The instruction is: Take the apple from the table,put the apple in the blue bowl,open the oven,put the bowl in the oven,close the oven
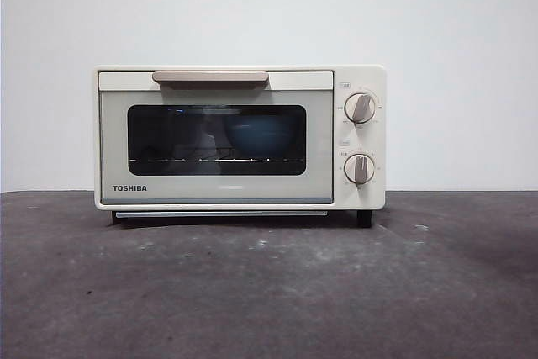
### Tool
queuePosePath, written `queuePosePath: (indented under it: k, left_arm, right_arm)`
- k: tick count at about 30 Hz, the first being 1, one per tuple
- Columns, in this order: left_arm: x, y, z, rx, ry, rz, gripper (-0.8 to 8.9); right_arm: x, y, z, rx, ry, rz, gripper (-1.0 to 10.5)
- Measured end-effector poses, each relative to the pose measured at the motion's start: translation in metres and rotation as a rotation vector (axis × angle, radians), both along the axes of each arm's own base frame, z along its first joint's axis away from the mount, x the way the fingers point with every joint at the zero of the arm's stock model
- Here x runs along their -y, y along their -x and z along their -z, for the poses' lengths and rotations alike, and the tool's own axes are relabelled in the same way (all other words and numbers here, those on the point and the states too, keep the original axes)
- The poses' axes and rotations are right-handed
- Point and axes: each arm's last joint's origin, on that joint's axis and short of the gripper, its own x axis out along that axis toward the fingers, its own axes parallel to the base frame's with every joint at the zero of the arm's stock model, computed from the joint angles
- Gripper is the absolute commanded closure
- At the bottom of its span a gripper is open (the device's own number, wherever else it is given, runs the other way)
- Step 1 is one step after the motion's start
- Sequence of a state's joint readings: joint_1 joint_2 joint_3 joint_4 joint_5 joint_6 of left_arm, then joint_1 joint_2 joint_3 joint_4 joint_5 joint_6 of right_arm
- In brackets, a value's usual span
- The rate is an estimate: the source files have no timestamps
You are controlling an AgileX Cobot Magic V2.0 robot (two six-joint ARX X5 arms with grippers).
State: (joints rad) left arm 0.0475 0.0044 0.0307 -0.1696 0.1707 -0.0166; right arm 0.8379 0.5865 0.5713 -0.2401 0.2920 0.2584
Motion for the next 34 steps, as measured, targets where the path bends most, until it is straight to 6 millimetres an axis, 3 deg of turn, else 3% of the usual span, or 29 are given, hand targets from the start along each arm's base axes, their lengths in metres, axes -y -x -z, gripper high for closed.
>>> queuePosePath:
  k: [4,11,19,24,30,34]
  left_arm:
    - [0.000,0.000,0.000,0.000,0.000,0.000,8.06]
    - [0.000,0.000,0.000,0.000,0.001,0.000,8.06]
    - [0.000,0.000,0.000,0.000,0.001,0.000,8.06]
    - [0.000,0.000,0.000,0.000,0.001,0.000,8.06]
    - [0.000,0.000,0.000,0.000,0.000,0.000,8.06]
    - [0.000,0.000,0.000,0.000,0.001,0.000,8.06]
  right_arm:
    - [0.007,0.001,-0.003,0.025,-0.004,0.036,9.4]
    - [0.043,-0.004,-0.010,0.096,-0.052,0.163,9.4]
    - [0.078,0.001,0.008,0.203,0.036,0.296,9.4]
    - [0.088,0.005,0.034,0.284,0.062,0.398,9.4]
    - [0.096,0.004,0.073,0.287,0.077,0.475,9.4]
    - [0.097,0.004,0.088,0.278,0.083,0.491,9.4]
